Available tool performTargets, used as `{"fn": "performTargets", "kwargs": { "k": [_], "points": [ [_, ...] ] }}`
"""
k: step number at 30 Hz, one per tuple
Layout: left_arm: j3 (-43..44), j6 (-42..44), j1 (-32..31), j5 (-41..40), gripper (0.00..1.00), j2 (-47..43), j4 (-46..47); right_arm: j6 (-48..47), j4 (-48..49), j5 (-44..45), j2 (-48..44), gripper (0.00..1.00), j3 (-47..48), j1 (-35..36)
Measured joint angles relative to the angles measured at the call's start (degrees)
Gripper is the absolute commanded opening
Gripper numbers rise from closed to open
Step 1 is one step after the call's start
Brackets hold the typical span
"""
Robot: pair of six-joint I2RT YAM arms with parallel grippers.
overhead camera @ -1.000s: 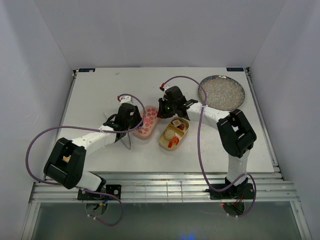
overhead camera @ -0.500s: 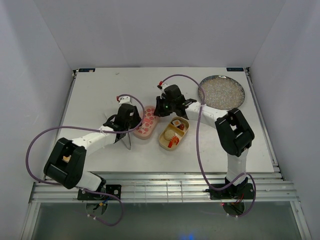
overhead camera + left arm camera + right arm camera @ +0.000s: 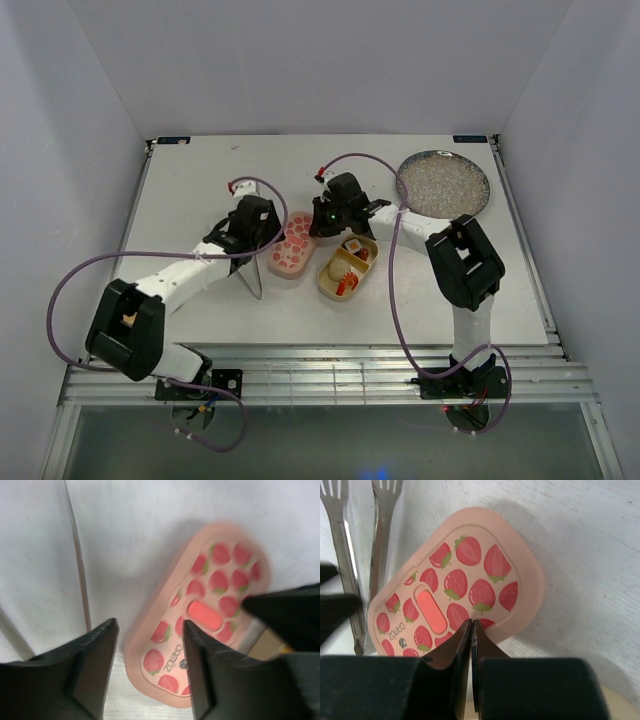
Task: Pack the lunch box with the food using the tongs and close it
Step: Close the box lid on the packing box, then pick up the box lid from the center of the board.
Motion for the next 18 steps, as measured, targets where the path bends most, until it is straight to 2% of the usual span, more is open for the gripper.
{"fn": "performTargets", "kwargs": {
  "k": [1,2,3,6,9,14,18],
  "points": [
    [2.4,0.1,0.0,-1.2,0.78,-0.7,-2.3,-0.2,-0.9,0.2,-0.2,0.08,0.2,0.0],
    [5.0,0.2,0.0,-2.5,0.92,-1.6,-4.2,-0.4,-1.9,0.2,-0.4,0.08,0.7,0.0],
    [7.8,0.3,0.1,-3.8,0.98,-2.4,-6.2,-0.6,-3.0,0.2,-0.8,0.08,1.3,0.0],
    [15.9,-0.1,1.7,-6.4,0.98,-4.5,-10.3,-1.4,-4.8,0.2,-2.7,0.08,2.6,0.0],
    [21.6,-2.0,6.4,-8.7,0.98,-6.4,-14.3,-1.6,-5.4,-0.2,-7.1,0.08,2.3,0.0],
    [21.0,-10.5,20.4,-12.0,0.97,-11.0,-22.8,-1.6,-3.4,-0.8,-19.0,0.08,-4.3,0.0],
    [21.0,-17.7,30.5,-12.1,0.92,-10.6,-31.6,-1.4,-2.3,-1.9,-25.6,0.08,-9.5,0.0]
  ]
}}
